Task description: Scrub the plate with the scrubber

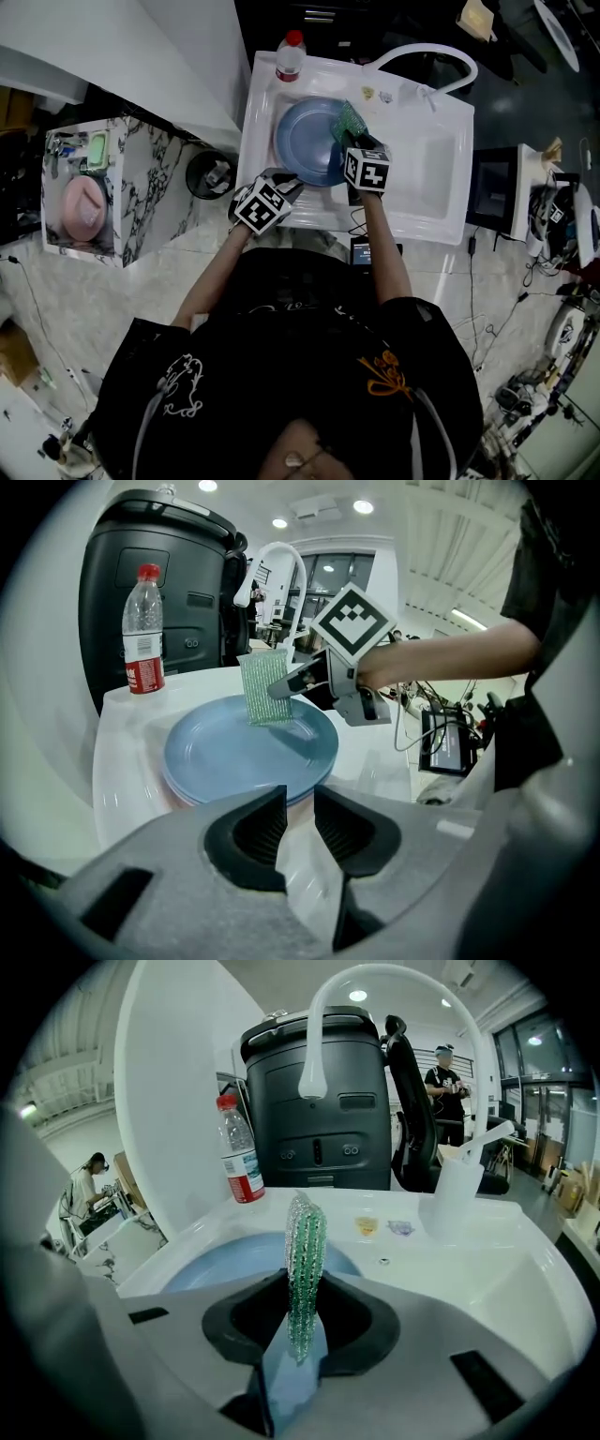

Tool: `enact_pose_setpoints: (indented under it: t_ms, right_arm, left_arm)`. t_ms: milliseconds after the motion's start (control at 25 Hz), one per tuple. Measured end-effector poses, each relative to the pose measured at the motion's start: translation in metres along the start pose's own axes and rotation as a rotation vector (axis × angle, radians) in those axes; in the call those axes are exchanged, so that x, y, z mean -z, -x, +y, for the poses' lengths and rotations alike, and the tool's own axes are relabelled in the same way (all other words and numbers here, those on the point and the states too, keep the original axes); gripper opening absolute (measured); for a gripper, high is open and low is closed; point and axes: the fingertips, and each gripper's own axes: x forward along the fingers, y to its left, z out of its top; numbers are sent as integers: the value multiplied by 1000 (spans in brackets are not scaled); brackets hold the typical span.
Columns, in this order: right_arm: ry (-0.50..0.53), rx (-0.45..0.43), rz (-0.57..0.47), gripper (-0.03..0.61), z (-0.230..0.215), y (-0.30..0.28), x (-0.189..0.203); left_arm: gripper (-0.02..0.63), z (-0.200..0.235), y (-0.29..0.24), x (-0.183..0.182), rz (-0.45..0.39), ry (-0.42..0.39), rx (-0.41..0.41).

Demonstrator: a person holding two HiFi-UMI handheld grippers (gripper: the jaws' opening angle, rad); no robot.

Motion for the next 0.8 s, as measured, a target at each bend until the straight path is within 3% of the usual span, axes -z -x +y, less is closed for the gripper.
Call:
enact_pose_setpoints:
  t_ms: [400, 600, 800]
  right_arm:
    - [50, 120, 13, 92, -40, 18, -3]
    - [22, 102, 7, 92, -40, 21, -2]
    - [-108, -12, -41, 92, -10, 30, -11]
  left_arm:
    - [101, -6, -2, 0, 13, 4, 5]
    - [101, -5, 4, -8, -3, 13, -5]
    - [101, -2, 10, -7, -17, 37, -21]
